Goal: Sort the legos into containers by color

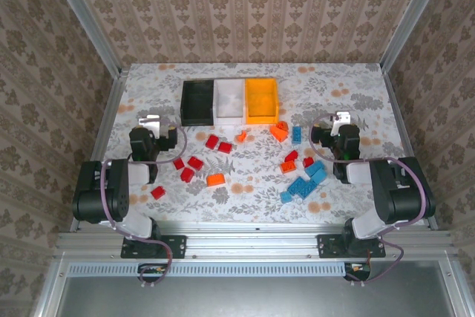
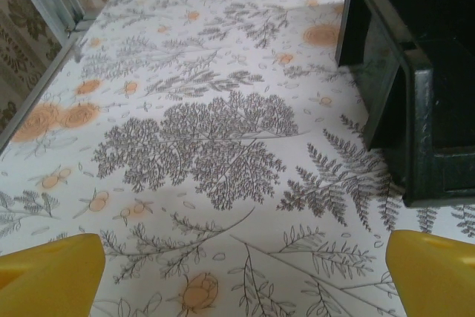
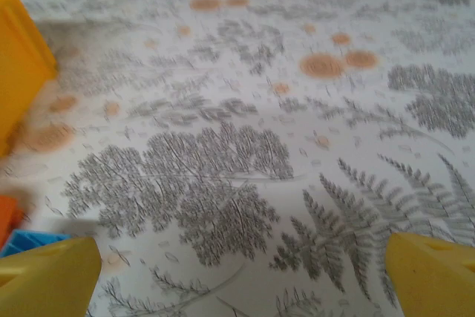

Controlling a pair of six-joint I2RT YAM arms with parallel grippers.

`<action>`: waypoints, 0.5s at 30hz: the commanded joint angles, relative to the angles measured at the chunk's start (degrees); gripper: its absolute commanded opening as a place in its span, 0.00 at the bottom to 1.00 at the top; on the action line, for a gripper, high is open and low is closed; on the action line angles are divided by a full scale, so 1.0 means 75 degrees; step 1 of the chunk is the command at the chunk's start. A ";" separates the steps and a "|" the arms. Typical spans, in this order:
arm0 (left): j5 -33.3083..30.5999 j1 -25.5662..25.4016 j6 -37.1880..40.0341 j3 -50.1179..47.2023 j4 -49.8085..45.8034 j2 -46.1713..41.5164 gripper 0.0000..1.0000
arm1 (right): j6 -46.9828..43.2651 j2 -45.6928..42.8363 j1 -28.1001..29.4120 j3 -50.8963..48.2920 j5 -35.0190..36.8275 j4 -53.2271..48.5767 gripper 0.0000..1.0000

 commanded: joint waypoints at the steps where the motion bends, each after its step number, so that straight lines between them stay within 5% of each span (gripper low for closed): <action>1: -0.0116 -0.0019 -0.0121 0.0682 -0.1629 -0.1151 1.00 | -0.0224 -0.1057 0.0352 0.1137 0.0589 -0.2213 1.00; 7: 0.0426 -0.0298 -0.0761 0.2732 -0.5210 -0.3476 1.00 | 0.0306 -0.2527 0.1406 0.3765 0.2364 -0.6510 1.00; 10: 0.0144 -0.0374 -0.2758 0.3872 -0.6579 -0.3967 1.00 | 0.2921 -0.2900 0.1180 0.4890 0.1836 -0.8831 1.00; 13: -0.0838 -0.0407 -0.5096 0.4385 -0.8234 -0.4430 1.00 | 0.3774 -0.3445 0.0744 0.4591 -0.0169 -0.8802 1.00; 15: -0.0723 -0.0274 -0.5821 0.3710 -0.7493 -0.4801 1.00 | 0.4168 -0.3761 0.0721 0.4117 -0.0175 -0.8821 0.88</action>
